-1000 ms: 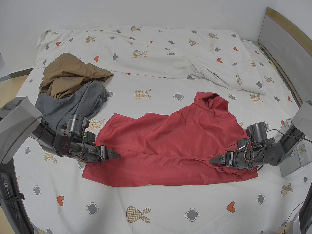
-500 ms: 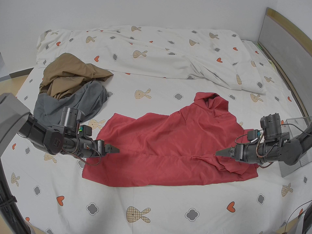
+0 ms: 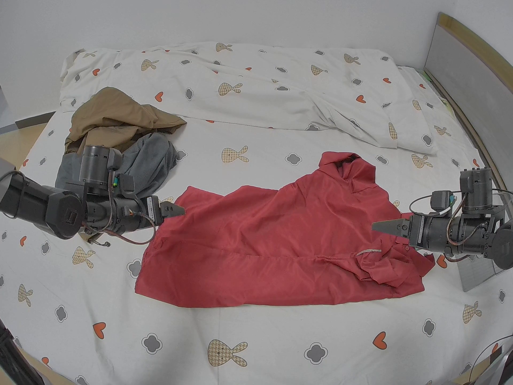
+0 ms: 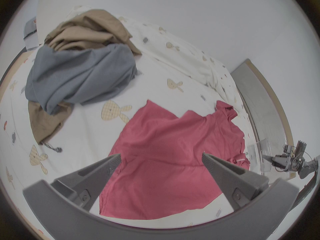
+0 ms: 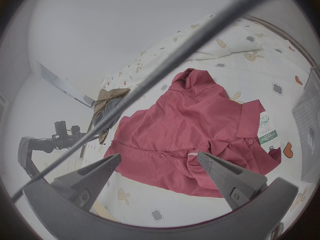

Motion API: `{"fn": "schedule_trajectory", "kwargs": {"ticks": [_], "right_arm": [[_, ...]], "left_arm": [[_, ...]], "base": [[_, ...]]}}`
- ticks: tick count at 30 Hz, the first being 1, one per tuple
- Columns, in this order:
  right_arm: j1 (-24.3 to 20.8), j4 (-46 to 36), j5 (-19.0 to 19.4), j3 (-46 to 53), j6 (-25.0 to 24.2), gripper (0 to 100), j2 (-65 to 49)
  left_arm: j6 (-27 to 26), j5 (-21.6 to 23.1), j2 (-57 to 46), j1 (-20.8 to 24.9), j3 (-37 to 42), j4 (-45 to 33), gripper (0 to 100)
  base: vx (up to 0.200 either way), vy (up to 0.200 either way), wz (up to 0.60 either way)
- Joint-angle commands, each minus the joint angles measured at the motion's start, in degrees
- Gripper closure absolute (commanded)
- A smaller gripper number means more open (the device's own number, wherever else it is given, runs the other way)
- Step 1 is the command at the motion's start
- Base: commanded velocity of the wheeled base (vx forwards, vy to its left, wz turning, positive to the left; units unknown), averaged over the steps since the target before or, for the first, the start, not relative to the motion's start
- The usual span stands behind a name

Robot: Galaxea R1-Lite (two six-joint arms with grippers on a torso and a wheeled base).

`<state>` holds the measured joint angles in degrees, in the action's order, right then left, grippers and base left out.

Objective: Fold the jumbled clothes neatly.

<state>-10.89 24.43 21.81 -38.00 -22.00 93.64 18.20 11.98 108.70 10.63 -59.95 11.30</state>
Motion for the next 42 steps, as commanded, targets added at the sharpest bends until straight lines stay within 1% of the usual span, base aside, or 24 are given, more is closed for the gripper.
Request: {"fn": "schedule_trajectory", "kwargs": {"ticks": [1,3,5,9,10,12,13,14,16,18,19,21,22,24,25,27,28,29,32,34,35,38,40,42], "right_arm": [[0.08,0.09,-0.19,0.12,0.03,0,-0.56],[0.34,0.09,-0.8,0.64,0.73,0,-0.65],[1.31,0.0,-3.09,0.73,0.65,0,-1.26],[1.75,0.09,-10.21,1.17,0.82,0,-1.35],[1.92,0.09,-13.11,1.96,0.82,0,-0.91],[1.92,0.09,-13.11,1.96,0.82,0,-0.91],[2.19,0.18,-17.33,3.37,0.73,0,-1.0],[2.27,0.27,-17.94,4.34,0.65,0,-1.53],[2.45,0.27,-17.94,6.36,0.73,0,-5.66],[2.45,0.27,-17.94,6.36,0.73,0,-5.66],[2.27,0.18,-17.68,9.52,0.47,0,-12.69],[2.45,0.27,-17.68,10.49,0.73,0,-14.97],[2.45,0.27,-17.68,10.31,0.73,0,-15.15],[2.45,0.53,-17.5,9.17,0.73,0,-14.97],[2.45,0.71,-17.33,8.12,0.82,0,-14.71],[2.36,1.5,-16.97,6.09,0.82,0,-13.83],[2.36,1.5,-16.97,6.09,0.82,0,-13.83],[2.36,3.17,-16.01,4.42,0.82,0,-12.07],[2.45,5.45,-13.55,3.81,0.82,0,-11.19],[2.54,5.54,-13.46,3.72,0.82,0,-11.19],[3.24,6.33,-12.32,2.67,0.91,0,-9.17],[4.82,6.33,-11.97,0.91,1.26,0,-6.45],[6.93,6.42,-9.94,-1.64,1.79,0,-1.97],[7.46,6.42,-8.89,-2.26,2.05,0,-0.21]], "left_arm": [[0.08,-0.47,-1.13,-0.43,-2.54,0.04,0],[-0.18,0.06,-2.8,-0.35,-2.62,0.13,0],[-0.36,0.85,-5.08,-0.26,-2.36,0.04,0],[-0.45,3.13,-11.06,0.18,-0.43,0.04,0],[-0.36,3.13,-13.69,0.53,0.54,0.13,0],[-0.36,3.13,-13.69,0.53,0.54,0.13,0],[0.43,3.13,-19.58,1.5,2.91,0.3,0],[0.7,3.05,-21.69,1.94,4.05,0.65,0],[1.57,2.61,-24.68,2.99,4.58,0.56,0],[1.57,2.61,-24.68,2.99,4.58,0.56,0],[4.39,0.15,-28.64,4.4,4.32,-0.31,0],[4.39,-2.49,-29.69,3.61,4.05,-0.14,0],[4.3,-2.84,-29.95,2.73,3.7,-0.05,0],[4.39,-1.52,-30.04,0.53,3.79,-0.14,0],[4.48,-0.56,-30.04,0.53,3.88,-0.31,0],[4.21,2.69,-30.22,1.67,4.58,-0.84,0],[4.21,2.69,-30.22,1.67,4.58,-0.84,0],[3.68,5.77,-29.87,3.08,6.25,-1.37,0],[0.08,6.03,-28.46,2.47,8.71,-2.51,0],[-0.1,6.03,-28.37,2.38,8.89,-2.6,0],[-2.82,6.21,-26.44,0.97,11.7,-2.42,0],[-3.7,6.56,-22.31,0.8,11.61,-1.98,0],[-3.35,6.65,-16.15,0.0,8.8,0.83,0],[-3.08,6.65,-14.22,-0.26,8.01,1.8,0]], "base": [[0.0,0.0,0.0],[0.0,0.0,0.0],[0.0,0.0,0.0],[0.0,0.0,0.0],[0.0,0.0,0.0],[0.0,0.0,0.0],[0.0,0.0,0.0],[0.0,0.0,0.0],[0.0,0.0,0.0],[0.0,0.0,0.0],[0.0,0.0,0.0],[0.0,0.0,0.0],[0.0,0.0,0.0],[0.0,0.0,0.0],[0.0,0.0,0.0],[0.0,0.0,0.0],[0.0,0.0,0.0],[0.0,0.0,0.0],[0.0,0.0,0.0],[0.0,0.0,0.0],[0.0,0.0,0.0],[0.0,0.0,0.0],[0.0,0.0,0.0],[0.0,0.0,0.0]]}}
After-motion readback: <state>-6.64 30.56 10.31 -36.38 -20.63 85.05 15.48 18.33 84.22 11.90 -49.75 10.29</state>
